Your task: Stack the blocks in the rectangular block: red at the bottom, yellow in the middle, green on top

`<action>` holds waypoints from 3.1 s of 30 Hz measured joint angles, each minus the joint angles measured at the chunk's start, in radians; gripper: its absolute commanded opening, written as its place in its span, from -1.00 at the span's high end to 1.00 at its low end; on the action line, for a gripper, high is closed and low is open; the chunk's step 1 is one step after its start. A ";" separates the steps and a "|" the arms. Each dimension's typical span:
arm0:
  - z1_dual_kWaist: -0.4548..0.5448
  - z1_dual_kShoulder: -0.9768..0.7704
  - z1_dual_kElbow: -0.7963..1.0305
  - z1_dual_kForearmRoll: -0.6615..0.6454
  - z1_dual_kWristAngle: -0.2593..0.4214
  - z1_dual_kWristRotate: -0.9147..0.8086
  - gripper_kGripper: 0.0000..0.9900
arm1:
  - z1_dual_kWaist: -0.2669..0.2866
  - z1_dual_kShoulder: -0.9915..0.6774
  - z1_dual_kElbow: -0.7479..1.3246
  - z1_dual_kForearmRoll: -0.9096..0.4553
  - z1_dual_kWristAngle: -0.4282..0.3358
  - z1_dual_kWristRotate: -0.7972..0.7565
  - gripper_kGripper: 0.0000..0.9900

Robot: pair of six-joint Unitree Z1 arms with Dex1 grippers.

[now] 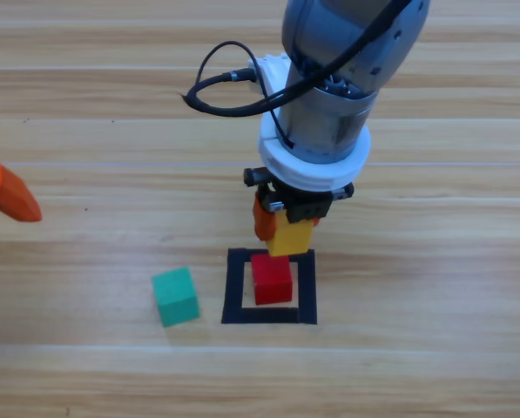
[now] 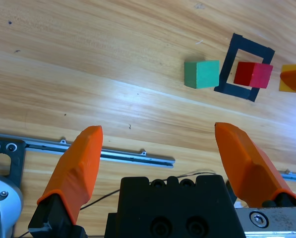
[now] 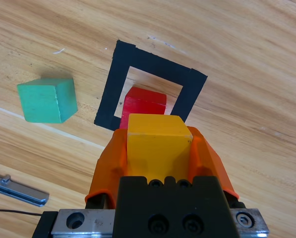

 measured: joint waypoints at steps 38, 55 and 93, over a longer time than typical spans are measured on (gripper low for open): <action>0.000 0.000 0.059 -0.048 -0.023 0.001 -0.94 | 0.051 0.067 -0.081 0.043 -0.093 0.085 1.00; 0.001 0.000 0.065 -0.056 -0.027 0.002 -0.94 | 0.063 0.084 -0.081 0.050 -0.094 0.096 1.00; 0.017 0.000 0.077 -0.061 -0.035 0.004 -0.94 | 0.064 0.149 -0.180 0.129 -0.104 0.083 -1.00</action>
